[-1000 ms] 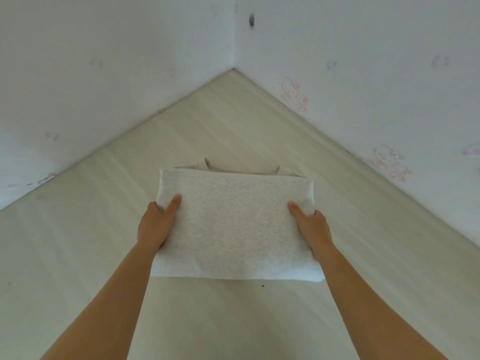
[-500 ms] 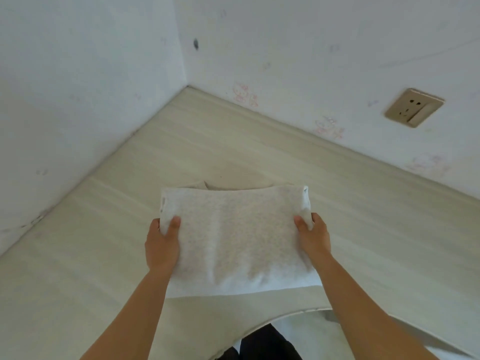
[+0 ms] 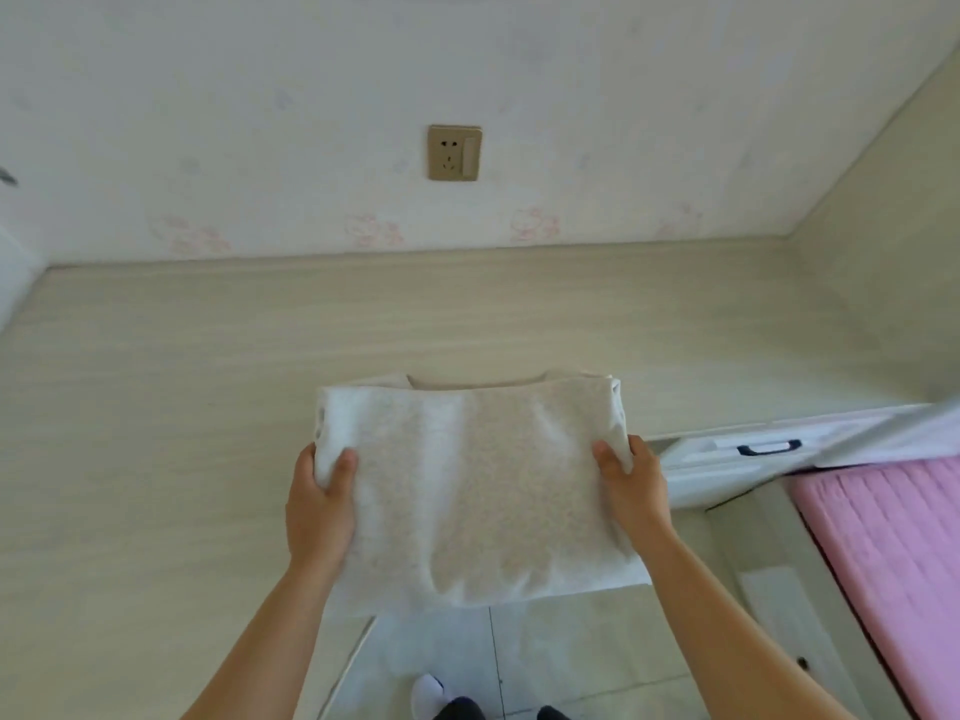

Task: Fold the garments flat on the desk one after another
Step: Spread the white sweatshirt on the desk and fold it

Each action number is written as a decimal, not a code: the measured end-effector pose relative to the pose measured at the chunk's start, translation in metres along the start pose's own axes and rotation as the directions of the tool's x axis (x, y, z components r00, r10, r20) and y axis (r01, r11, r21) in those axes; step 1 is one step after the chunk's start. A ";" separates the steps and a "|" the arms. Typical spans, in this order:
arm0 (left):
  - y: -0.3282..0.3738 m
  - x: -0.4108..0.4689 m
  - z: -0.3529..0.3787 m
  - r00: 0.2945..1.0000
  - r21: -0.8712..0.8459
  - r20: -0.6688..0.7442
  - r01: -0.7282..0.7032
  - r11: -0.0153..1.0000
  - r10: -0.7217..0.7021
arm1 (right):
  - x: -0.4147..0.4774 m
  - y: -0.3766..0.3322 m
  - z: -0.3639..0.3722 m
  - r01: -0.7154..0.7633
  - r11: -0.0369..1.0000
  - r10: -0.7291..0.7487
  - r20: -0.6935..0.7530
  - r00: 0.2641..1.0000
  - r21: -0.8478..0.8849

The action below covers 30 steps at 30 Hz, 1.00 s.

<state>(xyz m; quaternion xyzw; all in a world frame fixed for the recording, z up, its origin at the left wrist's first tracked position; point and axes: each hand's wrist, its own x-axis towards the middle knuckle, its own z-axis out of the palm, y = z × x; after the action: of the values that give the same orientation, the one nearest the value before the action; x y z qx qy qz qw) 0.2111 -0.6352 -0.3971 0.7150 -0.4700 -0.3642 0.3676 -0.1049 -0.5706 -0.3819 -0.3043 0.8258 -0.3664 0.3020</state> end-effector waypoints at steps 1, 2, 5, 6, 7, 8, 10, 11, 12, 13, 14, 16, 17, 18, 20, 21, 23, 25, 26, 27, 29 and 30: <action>0.009 -0.011 0.020 0.998 0.012 0.048 -0.031 0.999 0.030 | -0.004 0.018 -0.024 -0.023 0.999 0.025 -0.042 0.999 0.032; 0.014 -0.019 0.034 0.995 0.025 0.085 -0.060 0.998 0.057 | -0.008 0.031 -0.041 -0.041 0.998 0.045 -0.074 0.996 0.051; 0.032 -0.056 0.084 0.971 0.029 0.205 -0.134 0.991 0.125 | -0.026 0.081 -0.098 -0.119 0.989 0.133 -0.180 0.975 0.085; 0.038 -0.071 0.103 0.957 0.032 0.249 -0.160 0.987 0.147 | -0.032 0.099 -0.119 -0.152 0.982 0.172 -0.220 0.960 0.109; 0.043 -0.088 0.122 0.943 0.037 0.289 -0.186 0.982 0.168 | -0.040 0.118 -0.139 -0.176 0.975 0.204 -0.249 0.947 0.132; 0.048 -0.103 0.140 0.926 0.042 0.329 -0.211 0.977 0.185 | -0.048 0.136 -0.157 -0.189 0.970 0.226 -0.274 0.935 0.153; 0.058 -0.138 0.172 0.892 0.049 0.404 -0.241 0.969 0.202 | -0.066 0.171 -0.193 -0.227 0.959 0.271 -0.317 0.909 0.170; 0.063 -0.170 0.200 0.860 0.060 0.465 -0.266 0.962 0.209 | -0.082 0.201 -0.224 -0.263 0.944 0.320 -0.353 0.879 0.202; 0.066 -0.186 0.214 0.842 0.066 0.501 -0.267 0.961 0.200 | -0.088 0.218 -0.239 -0.270 0.939 0.334 -0.376 0.864 0.213; 0.072 -0.214 0.238 0.810 0.068 0.549 -0.289 0.955 0.206 | -0.099 0.242 -0.264 -0.295 0.926 0.369 -0.411 0.834 0.234; 0.074 -0.251 0.270 0.773 0.077 0.600 -0.310 0.948 0.204 | -0.116 0.274 -0.296 -0.310 0.914 0.400 -0.451 0.798 0.261; 0.079 -0.264 0.285 0.750 0.049 0.631 -0.294 0.955 0.198 | -0.119 0.285 -0.307 -0.308 0.916 0.396 -0.461 0.795 0.255; 0.076 -0.298 0.311 0.716 0.063 0.670 -0.316 0.947 0.194 | -0.135 0.309 -0.334 -0.339 0.899 0.437 -0.487 0.757 0.278; 0.076 -0.320 0.328 0.694 0.079 0.696 -0.330 0.941 0.185 | -0.141 0.327 -0.352 -0.357 0.887 0.460 -0.507 0.729 0.293; 0.075 -0.363 0.359 0.648 0.087 0.746 -0.329 0.940 0.158 | -0.159 0.368 -0.380 -0.392 0.863 0.505 -0.520 0.689 0.319; 0.073 -0.381 0.372 0.629 0.095 0.762 -0.342 0.935 0.153 | -0.166 0.386 -0.391 -0.415 0.844 0.537 -0.525 0.661 0.341; 0.065 -0.417 0.400 0.578 0.116 0.805 -0.370 0.922 0.131 | -0.183 0.423 -0.410 -0.453 0.802 0.597 -0.536 0.597 0.389; 0.057 -0.449 0.430 0.519 0.128 0.848 -0.400 0.908 0.109 | -0.199 0.458 -0.422 -0.488 0.753 0.658 -0.521 0.543 0.442; 0.051 -0.468 0.450 0.481 0.142 0.871 -0.432 0.891 0.094 | -0.208 0.479 -0.429 -0.508 0.723 0.690 -0.514 0.509 0.467; 0.048 -0.477 0.458 0.457 0.154 0.886 -0.442 0.884 0.075 | -0.213 0.487 -0.430 -0.516 0.710 0.705 -0.496 0.507 0.479; 0.035 -0.505 0.487 0.388 0.178 0.921 -0.460 0.870 0.017 | -0.226 0.517 -0.434 -0.555 0.644 0.765 -0.459 0.452 0.527; 0.028 -0.514 0.499 0.362 0.185 0.932 -0.471 0.862 -0.002 | -0.230 0.529 -0.435 -0.560 0.616 0.788 -0.447 0.423 0.554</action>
<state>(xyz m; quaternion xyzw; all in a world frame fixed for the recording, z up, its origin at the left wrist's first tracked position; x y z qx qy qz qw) -0.3834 -0.2515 -0.5148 0.3812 -0.7591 -0.5237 -0.0651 -0.4222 0.0684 -0.4974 0.2617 0.8536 -0.4212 0.1594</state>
